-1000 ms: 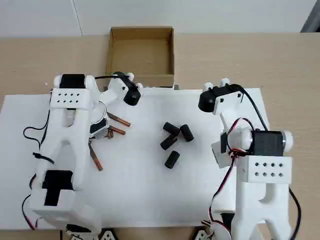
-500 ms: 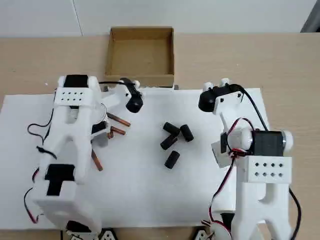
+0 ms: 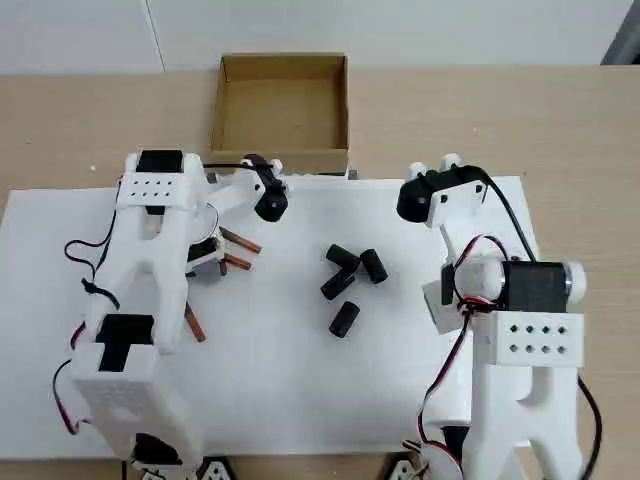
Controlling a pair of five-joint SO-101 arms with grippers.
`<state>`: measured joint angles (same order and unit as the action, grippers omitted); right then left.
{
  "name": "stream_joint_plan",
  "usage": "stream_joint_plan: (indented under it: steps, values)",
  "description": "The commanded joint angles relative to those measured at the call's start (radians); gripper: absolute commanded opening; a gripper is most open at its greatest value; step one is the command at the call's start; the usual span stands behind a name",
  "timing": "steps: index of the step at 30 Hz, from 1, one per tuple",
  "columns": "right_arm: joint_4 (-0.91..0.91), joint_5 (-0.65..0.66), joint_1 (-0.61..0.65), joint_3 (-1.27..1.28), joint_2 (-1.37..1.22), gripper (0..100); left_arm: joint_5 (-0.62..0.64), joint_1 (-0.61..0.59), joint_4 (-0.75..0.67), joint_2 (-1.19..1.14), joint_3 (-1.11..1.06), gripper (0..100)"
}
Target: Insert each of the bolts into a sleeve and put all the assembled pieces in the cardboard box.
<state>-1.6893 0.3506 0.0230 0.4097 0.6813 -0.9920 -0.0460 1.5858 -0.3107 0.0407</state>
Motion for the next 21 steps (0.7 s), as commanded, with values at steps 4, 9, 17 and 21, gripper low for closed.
stream_joint_plan:
  steps: [4, 9, 17, 21]
  values:
    - [0.016, 0.009, -0.013, -0.005, 0.018, 0.6, -0.008, -0.002, -0.031, -0.048, 0.038, 17]
    - [0.008, 0.009, -0.013, -0.005, 0.018, 0.6, -0.008, -0.002, -0.032, -0.078, 0.038, 16]
    - [0.007, 0.009, -0.013, -0.005, 0.022, 0.5, -0.008, -0.003, -0.032, -0.117, 0.038, 2]
    - [0.007, 0.009, -0.013, -0.005, 0.024, 0.5, -0.008, -0.003, -0.032, -0.133, 0.038, 1]
